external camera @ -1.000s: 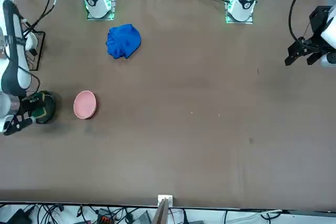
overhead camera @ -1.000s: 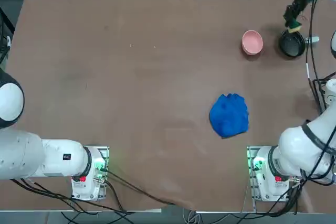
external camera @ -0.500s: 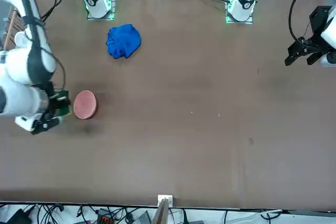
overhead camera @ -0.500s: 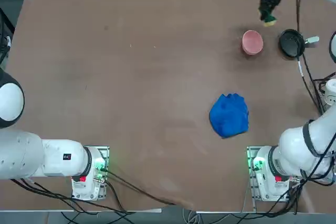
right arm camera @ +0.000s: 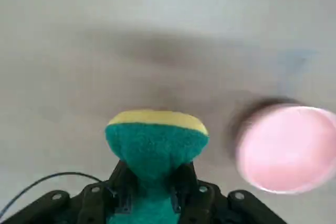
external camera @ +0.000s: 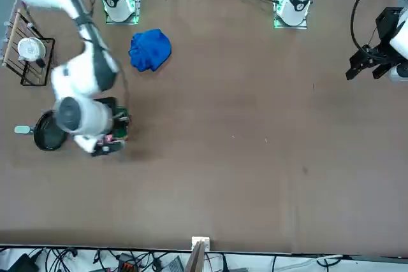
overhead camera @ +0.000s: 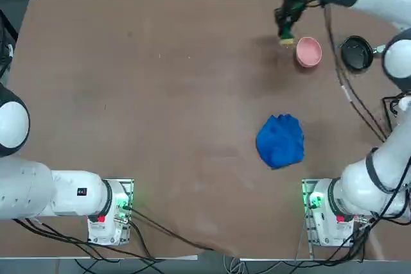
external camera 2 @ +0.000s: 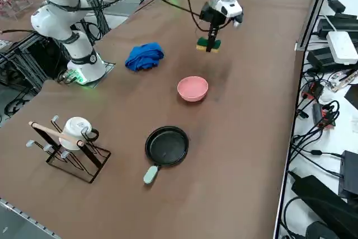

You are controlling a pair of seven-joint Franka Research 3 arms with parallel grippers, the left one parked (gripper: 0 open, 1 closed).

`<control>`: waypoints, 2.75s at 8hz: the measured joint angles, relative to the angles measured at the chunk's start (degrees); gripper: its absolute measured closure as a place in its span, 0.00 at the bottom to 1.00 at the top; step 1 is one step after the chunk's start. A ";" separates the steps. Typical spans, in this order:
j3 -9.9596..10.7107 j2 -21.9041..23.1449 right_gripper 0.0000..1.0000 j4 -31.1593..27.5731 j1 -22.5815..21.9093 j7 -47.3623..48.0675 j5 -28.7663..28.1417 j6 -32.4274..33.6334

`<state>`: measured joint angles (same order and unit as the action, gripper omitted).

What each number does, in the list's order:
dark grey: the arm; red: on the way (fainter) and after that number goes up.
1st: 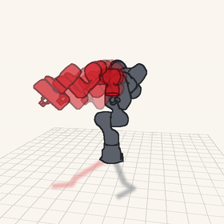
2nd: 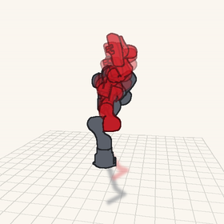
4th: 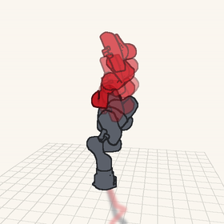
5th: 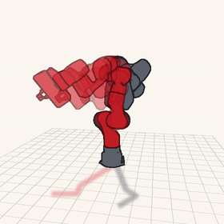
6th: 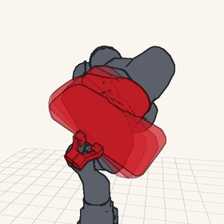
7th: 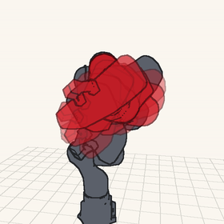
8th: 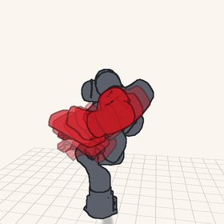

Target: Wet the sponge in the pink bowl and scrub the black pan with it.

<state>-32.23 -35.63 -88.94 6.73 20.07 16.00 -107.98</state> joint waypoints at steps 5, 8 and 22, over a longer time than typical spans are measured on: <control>0.22 -3.95 0.64 -7.46 -3.98 10.87 0.28 -17.30; 0.81 -5.64 0.64 -7.58 -5.24 11.66 5.85 -18.92; 0.87 -7.06 0.00 -4.35 -5.30 11.68 9.26 -19.88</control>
<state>-31.36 -42.68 -93.29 1.43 31.75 25.26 -127.85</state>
